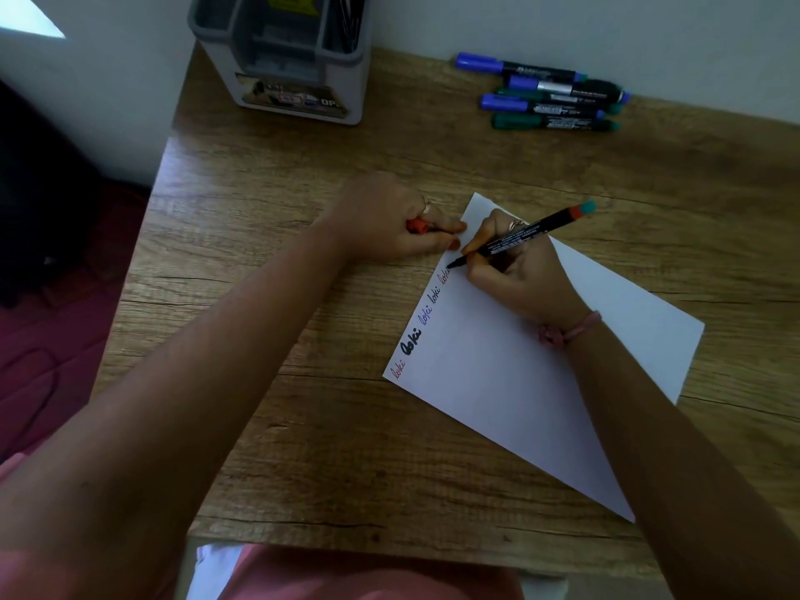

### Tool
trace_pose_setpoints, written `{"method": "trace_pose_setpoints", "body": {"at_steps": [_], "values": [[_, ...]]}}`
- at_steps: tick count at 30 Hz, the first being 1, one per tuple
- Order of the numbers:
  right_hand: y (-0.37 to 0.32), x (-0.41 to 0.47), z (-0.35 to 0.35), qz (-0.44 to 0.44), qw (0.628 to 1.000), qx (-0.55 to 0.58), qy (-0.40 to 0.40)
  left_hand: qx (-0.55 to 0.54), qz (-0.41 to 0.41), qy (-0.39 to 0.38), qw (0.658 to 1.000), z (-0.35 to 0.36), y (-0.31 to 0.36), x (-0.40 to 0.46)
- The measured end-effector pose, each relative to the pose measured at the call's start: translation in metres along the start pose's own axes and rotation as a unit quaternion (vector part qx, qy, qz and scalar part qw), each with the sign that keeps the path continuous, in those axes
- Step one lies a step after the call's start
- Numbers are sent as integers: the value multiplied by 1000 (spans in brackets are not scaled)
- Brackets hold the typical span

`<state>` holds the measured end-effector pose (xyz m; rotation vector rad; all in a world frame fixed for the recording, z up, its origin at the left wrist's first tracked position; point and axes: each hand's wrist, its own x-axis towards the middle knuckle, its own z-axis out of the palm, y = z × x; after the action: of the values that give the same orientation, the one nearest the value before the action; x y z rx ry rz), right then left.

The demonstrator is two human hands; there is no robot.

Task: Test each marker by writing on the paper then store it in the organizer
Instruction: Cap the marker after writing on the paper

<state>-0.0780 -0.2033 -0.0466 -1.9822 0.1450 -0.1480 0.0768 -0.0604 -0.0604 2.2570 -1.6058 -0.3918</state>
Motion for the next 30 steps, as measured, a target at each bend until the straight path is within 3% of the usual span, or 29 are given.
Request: {"method": "trace_pose_setpoints", "body": {"at_steps": [11,15,19,24,30], "values": [[-3,0,-3,14,999,40,13,5,-25,-8,1000,-4,5,-1],[-5,4,-10,97,985,131,51,-175,-96,19,980,-11,14,-11],[-17,7,-11,108,977,172,65,-387,-161,-4,908,-20,26,-25],[-48,-1,-9,48,963,248,98,-377,-208,20,902,-19,36,-47],[-79,-7,-8,11,965,246,94,-449,-146,111,874,-25,56,-73]]}}
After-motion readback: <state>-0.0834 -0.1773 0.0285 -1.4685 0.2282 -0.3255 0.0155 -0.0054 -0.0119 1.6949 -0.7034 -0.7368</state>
